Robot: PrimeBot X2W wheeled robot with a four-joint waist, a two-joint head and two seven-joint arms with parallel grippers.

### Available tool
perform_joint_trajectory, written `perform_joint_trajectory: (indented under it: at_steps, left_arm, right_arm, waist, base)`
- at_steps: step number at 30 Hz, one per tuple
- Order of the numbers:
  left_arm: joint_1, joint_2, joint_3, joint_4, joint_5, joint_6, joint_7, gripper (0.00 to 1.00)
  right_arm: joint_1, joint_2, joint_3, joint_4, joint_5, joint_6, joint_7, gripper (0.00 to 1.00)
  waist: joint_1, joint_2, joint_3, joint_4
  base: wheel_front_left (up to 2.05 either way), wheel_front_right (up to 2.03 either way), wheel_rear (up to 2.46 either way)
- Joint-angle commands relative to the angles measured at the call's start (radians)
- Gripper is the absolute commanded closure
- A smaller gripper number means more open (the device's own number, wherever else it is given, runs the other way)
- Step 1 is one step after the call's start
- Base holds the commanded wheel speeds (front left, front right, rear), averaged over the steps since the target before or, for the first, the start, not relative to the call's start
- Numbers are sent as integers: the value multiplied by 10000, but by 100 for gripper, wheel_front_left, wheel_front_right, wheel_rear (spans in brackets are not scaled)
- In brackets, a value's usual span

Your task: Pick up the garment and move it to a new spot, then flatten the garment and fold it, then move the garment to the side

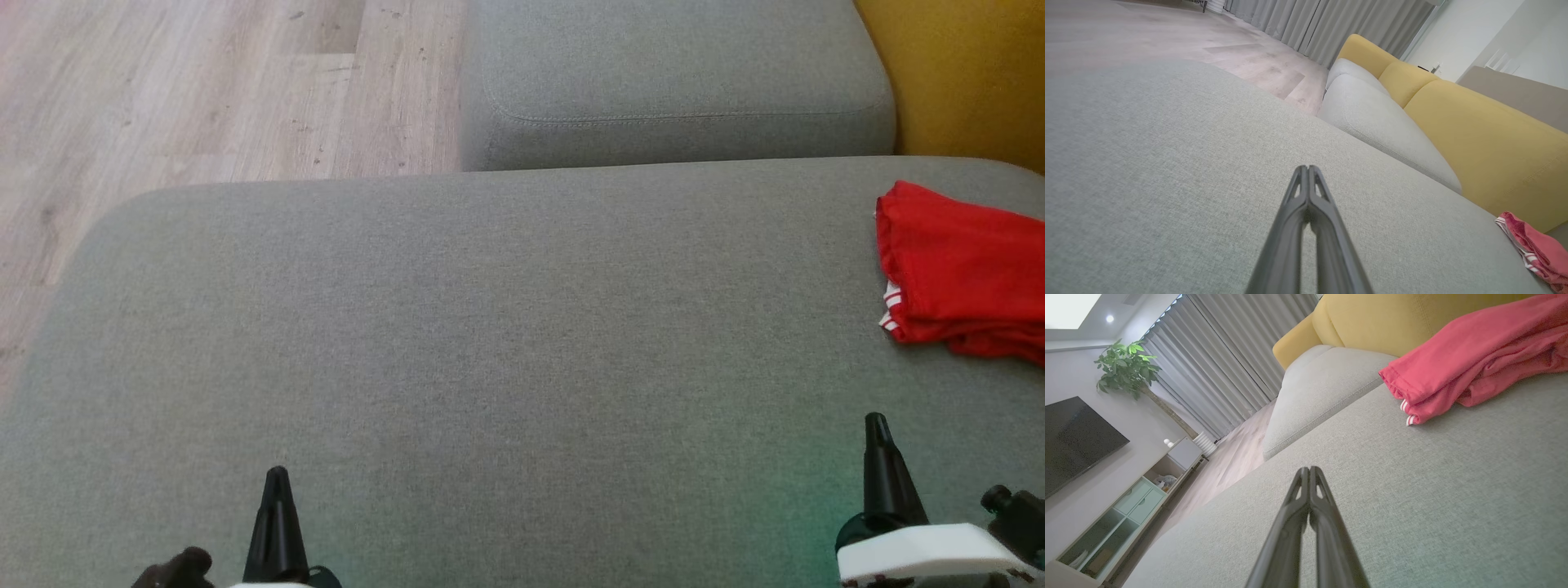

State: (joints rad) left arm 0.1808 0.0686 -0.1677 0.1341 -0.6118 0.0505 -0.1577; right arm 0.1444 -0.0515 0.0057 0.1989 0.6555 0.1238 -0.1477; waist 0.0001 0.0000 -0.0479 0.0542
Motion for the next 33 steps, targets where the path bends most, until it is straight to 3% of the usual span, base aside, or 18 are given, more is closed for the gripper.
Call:
perform_joint_trajectory:
  at_steps: [1,33]
  left_arm:
    - [-518,117,215,-224,-307,-125,42,100]
    - [-1437,162,1019,286,-4334,-795,917,100]
  right_arm:
    - [-482,-196,3,-259,315,26,50,100]
    - [-1278,-235,-303,15,4116,43,930,100]
  waist:
    - [-1,0,8,-8]
    - [-1,0,208,-220]
  base:
    - [0,0,0]
    - [0,0,0]
